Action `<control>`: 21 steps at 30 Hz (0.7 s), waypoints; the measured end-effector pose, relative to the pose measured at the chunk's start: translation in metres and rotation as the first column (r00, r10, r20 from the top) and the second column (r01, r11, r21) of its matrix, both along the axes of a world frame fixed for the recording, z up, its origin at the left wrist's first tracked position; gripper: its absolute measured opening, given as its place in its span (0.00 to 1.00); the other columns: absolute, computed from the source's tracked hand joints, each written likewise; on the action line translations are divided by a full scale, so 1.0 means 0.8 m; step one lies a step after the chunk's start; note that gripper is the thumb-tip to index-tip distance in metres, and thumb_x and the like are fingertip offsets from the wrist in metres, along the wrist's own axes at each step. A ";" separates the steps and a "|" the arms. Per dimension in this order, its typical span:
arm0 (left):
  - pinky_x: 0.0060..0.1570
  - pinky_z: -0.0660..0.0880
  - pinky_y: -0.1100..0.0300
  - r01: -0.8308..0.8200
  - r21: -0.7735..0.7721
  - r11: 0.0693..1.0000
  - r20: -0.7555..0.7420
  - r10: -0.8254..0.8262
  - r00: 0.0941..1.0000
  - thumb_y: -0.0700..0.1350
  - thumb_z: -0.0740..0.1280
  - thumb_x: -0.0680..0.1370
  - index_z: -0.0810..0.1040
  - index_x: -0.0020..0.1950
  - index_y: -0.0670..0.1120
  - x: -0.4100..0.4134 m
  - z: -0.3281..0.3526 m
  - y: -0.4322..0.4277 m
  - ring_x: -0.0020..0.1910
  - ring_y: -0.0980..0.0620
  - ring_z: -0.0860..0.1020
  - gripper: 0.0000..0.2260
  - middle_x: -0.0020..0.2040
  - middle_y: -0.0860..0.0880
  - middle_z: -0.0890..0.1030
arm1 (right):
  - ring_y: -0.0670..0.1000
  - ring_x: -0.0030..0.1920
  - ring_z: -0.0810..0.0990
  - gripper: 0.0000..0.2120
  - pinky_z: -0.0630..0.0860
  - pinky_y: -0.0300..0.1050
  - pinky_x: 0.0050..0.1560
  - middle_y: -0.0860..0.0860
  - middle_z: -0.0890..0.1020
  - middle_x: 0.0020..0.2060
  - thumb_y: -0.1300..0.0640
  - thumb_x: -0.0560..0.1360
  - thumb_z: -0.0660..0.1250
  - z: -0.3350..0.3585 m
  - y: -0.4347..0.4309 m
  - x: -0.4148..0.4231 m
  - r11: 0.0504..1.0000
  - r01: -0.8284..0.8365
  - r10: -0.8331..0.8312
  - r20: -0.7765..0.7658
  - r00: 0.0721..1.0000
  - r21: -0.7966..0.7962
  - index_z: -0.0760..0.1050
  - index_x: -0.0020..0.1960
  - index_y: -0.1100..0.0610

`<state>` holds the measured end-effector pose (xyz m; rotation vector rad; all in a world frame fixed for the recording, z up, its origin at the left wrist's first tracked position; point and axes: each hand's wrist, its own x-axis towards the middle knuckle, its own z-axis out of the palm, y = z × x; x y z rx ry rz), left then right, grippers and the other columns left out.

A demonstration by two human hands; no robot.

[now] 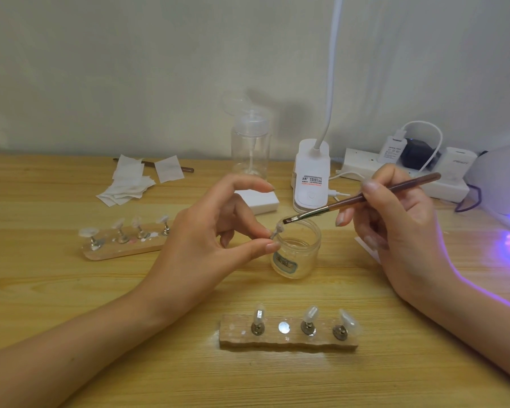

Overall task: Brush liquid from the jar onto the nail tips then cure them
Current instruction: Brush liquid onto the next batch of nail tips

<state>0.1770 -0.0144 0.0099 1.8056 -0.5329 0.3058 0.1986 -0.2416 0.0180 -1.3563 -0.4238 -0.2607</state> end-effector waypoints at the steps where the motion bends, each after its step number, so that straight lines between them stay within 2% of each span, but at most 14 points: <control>1: 0.35 0.69 0.53 0.000 -0.001 1.000 0.000 0.000 1.000 0.44 0.77 0.70 0.75 0.62 0.55 0.000 0.000 0.000 0.42 0.55 0.83 0.23 0.37 0.54 0.82 | 0.46 0.19 0.65 0.10 0.59 0.35 0.21 0.56 0.82 0.31 0.54 0.77 0.64 0.000 0.001 0.000 1.000 -0.010 0.010 -0.001 1.000 -0.019 0.69 0.38 0.51; 9: 0.35 0.69 0.52 0.005 0.002 1.000 0.004 -0.005 1.000 0.44 0.77 0.70 0.75 0.62 0.56 0.000 0.000 0.000 0.42 0.54 0.83 0.23 0.38 0.54 0.82 | 0.45 0.19 0.66 0.10 0.63 0.32 0.21 0.57 0.80 0.28 0.54 0.75 0.65 -0.001 0.002 -0.001 0.997 0.028 -0.031 -0.050 0.998 -0.068 0.67 0.39 0.56; 13: 0.35 0.69 0.51 0.005 0.001 1.000 0.009 -0.005 1.000 0.44 0.77 0.70 0.75 0.63 0.55 0.000 -0.001 0.000 0.42 0.55 0.83 0.23 0.38 0.54 0.82 | 0.45 0.19 0.63 0.11 0.62 0.33 0.22 0.55 0.81 0.29 0.57 0.79 0.63 0.001 -0.001 0.000 1.000 0.024 -0.025 -0.002 1.000 -0.007 0.67 0.39 0.55; 18: 0.35 0.68 0.51 0.006 0.002 1.000 0.012 -0.006 1.000 0.44 0.77 0.70 0.75 0.62 0.56 0.001 -0.001 0.000 0.42 0.54 0.83 0.23 0.38 0.54 0.82 | 0.46 0.19 0.65 0.10 0.63 0.33 0.22 0.58 0.82 0.30 0.53 0.77 0.65 -0.001 0.002 -0.001 0.999 -0.026 0.026 -0.016 1.000 -0.038 0.70 0.38 0.52; 21: 0.35 0.69 0.54 0.005 0.008 1.000 0.018 -0.005 1.000 0.44 0.76 0.70 0.76 0.62 0.55 0.001 -0.001 0.000 0.42 0.54 0.83 0.22 0.38 0.54 0.82 | 0.46 0.20 0.65 0.11 0.62 0.34 0.23 0.58 0.80 0.29 0.59 0.80 0.63 -0.004 -0.001 0.001 0.998 0.018 -0.021 -0.050 0.999 -0.063 0.69 0.39 0.54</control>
